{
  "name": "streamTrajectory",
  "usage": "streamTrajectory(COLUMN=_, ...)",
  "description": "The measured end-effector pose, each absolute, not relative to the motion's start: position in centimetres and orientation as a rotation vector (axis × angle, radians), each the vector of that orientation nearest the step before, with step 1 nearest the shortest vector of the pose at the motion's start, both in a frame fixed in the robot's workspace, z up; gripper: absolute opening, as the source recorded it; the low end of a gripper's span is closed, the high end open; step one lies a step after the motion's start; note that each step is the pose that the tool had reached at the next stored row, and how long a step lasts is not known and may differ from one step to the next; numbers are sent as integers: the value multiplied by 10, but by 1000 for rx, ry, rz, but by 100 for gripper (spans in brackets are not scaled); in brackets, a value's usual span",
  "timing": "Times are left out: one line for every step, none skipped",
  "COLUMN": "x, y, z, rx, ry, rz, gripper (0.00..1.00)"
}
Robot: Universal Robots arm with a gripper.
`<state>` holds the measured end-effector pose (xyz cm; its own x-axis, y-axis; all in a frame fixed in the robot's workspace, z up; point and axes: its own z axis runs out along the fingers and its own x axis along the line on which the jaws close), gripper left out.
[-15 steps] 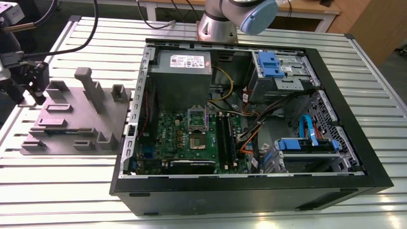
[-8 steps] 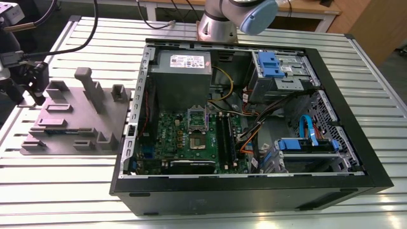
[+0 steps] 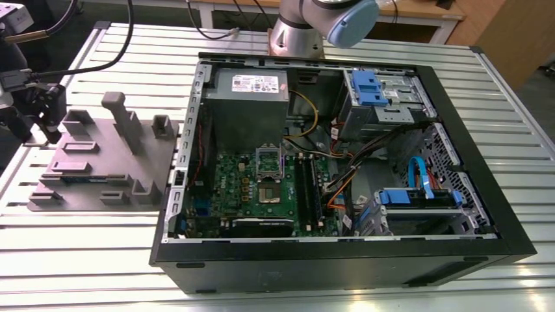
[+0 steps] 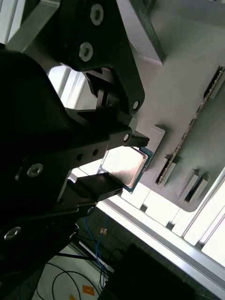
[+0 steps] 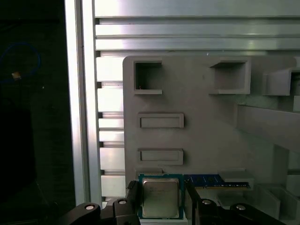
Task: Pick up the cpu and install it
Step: 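Pick up the cpu and move it towards the insertion slot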
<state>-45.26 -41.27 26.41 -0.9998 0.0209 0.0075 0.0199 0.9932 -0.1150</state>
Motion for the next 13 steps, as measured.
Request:
streamTrajectory(x=-453, y=-413, z=264, rx=-32, ry=-3127, rz=181, gripper=47)
streamTrajectory(x=-453, y=-413, z=264, rx=-32, ry=-3127, rz=182, gripper=47)
streamTrajectory(x=-453, y=-413, z=264, rx=-32, ry=-3127, rz=183, gripper=47)
streamTrajectory(x=-453, y=-413, z=264, rx=-32, ry=-3127, rz=183, gripper=47)
streamTrajectory(x=-453, y=-413, z=264, rx=-32, ry=-3127, rz=184, gripper=47)
streamTrajectory(x=-453, y=-413, z=264, rx=-32, ry=-3127, rz=185, gripper=47)
streamTrajectory(x=-453, y=-413, z=264, rx=-32, ry=-3127, rz=193, gripper=47)
streamTrajectory(x=-453, y=-413, z=265, rx=-32, ry=-3126, rz=203, gripper=47)
streamTrajectory(x=-453, y=-413, z=265, rx=-32, ry=-3126, rz=204, gripper=47)
streamTrajectory(x=-453, y=-413, z=265, rx=-32, ry=-3126, rz=204, gripper=47)
streamTrajectory(x=-453, y=-413, z=265, rx=-32, ry=-3126, rz=205, gripper=47)
streamTrajectory(x=-453, y=-413, z=265, rx=-32, ry=-3126, rz=205, gripper=47)
streamTrajectory(x=-453, y=-413, z=265, rx=-32, ry=-3126, rz=206, gripper=47)
